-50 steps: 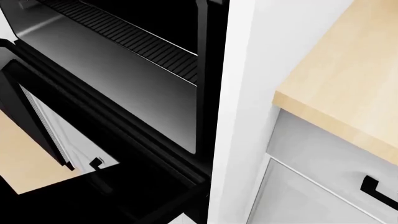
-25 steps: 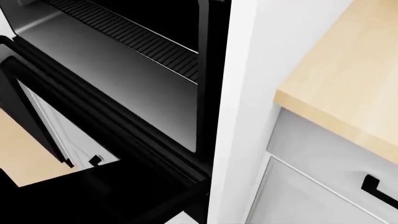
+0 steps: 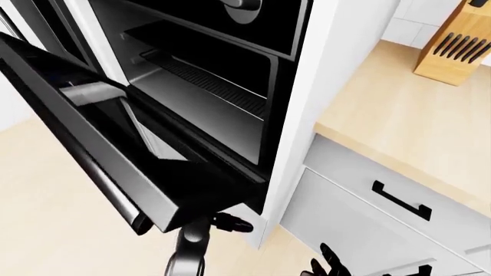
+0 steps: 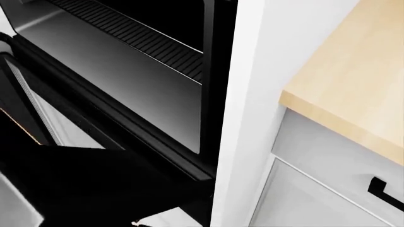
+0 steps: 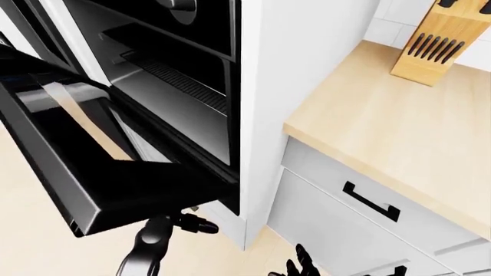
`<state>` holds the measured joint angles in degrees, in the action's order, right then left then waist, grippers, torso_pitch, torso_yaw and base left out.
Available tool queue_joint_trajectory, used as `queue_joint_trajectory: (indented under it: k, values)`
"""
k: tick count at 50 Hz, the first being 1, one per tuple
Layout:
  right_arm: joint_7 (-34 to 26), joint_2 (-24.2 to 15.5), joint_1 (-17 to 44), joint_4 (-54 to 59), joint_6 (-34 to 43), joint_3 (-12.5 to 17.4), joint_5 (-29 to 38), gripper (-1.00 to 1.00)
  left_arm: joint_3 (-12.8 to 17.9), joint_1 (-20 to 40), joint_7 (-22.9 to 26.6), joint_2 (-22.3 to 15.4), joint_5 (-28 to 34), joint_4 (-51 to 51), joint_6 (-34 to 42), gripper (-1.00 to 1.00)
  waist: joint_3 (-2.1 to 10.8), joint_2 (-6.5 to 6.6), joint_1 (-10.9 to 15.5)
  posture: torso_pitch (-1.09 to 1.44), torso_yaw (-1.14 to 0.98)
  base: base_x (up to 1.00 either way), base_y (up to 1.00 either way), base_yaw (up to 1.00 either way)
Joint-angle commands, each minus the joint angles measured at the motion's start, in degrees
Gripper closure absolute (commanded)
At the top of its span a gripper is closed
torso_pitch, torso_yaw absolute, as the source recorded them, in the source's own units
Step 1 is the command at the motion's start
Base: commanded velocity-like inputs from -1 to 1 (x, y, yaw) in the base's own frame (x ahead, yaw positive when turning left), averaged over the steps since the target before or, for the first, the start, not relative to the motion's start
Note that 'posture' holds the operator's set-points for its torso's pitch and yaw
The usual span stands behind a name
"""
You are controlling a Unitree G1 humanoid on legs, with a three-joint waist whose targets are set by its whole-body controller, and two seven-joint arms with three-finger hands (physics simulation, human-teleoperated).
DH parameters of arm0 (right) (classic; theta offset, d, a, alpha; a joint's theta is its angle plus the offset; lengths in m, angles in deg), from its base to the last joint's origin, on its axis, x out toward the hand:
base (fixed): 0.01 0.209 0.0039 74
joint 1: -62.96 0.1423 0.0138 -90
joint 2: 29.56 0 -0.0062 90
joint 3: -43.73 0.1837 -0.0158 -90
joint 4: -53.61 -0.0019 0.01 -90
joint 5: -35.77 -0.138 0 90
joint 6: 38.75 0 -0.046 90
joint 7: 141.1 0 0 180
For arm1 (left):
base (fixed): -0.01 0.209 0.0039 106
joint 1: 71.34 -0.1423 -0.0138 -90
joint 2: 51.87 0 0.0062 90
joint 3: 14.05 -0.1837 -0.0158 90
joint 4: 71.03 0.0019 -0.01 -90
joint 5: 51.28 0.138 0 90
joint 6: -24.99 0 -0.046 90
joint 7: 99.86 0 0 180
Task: Close the oven door.
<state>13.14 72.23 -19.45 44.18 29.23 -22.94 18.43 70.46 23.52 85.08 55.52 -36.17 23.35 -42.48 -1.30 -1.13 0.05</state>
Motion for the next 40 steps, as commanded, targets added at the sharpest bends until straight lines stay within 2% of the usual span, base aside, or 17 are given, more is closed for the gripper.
queue_joint_trajectory:
  k: [1,24,40]
  values:
    - [-0.39,-0.38,0.51,-0.85,-1.01,0.07,-0.13,-1.00,-0.06,2.54,-0.85,0.20,-0.16,-5.95,-4.02,-1.00,1.39,0.02,-0.04,0.00,0.00,0.00,0.00,0.00]
    - [-0.42,-0.38,0.54,-0.85,-0.92,0.07,-0.11,-1.00,-0.38,2.92,-0.44,0.23,-0.39,-9.98,-0.49,-1.00,1.71,0.02,0.19,0.00,0.00,0.00,0.00,0.00]
    - [-0.40,-0.39,0.57,-0.85,-0.89,0.09,-0.10,-1.00,-1.65,2.83,0.23,0.71,-0.37,-17.84,5.55,-1.00,2.12,0.06,0.19,0.00,0.00,0.00,0.00,0.00]
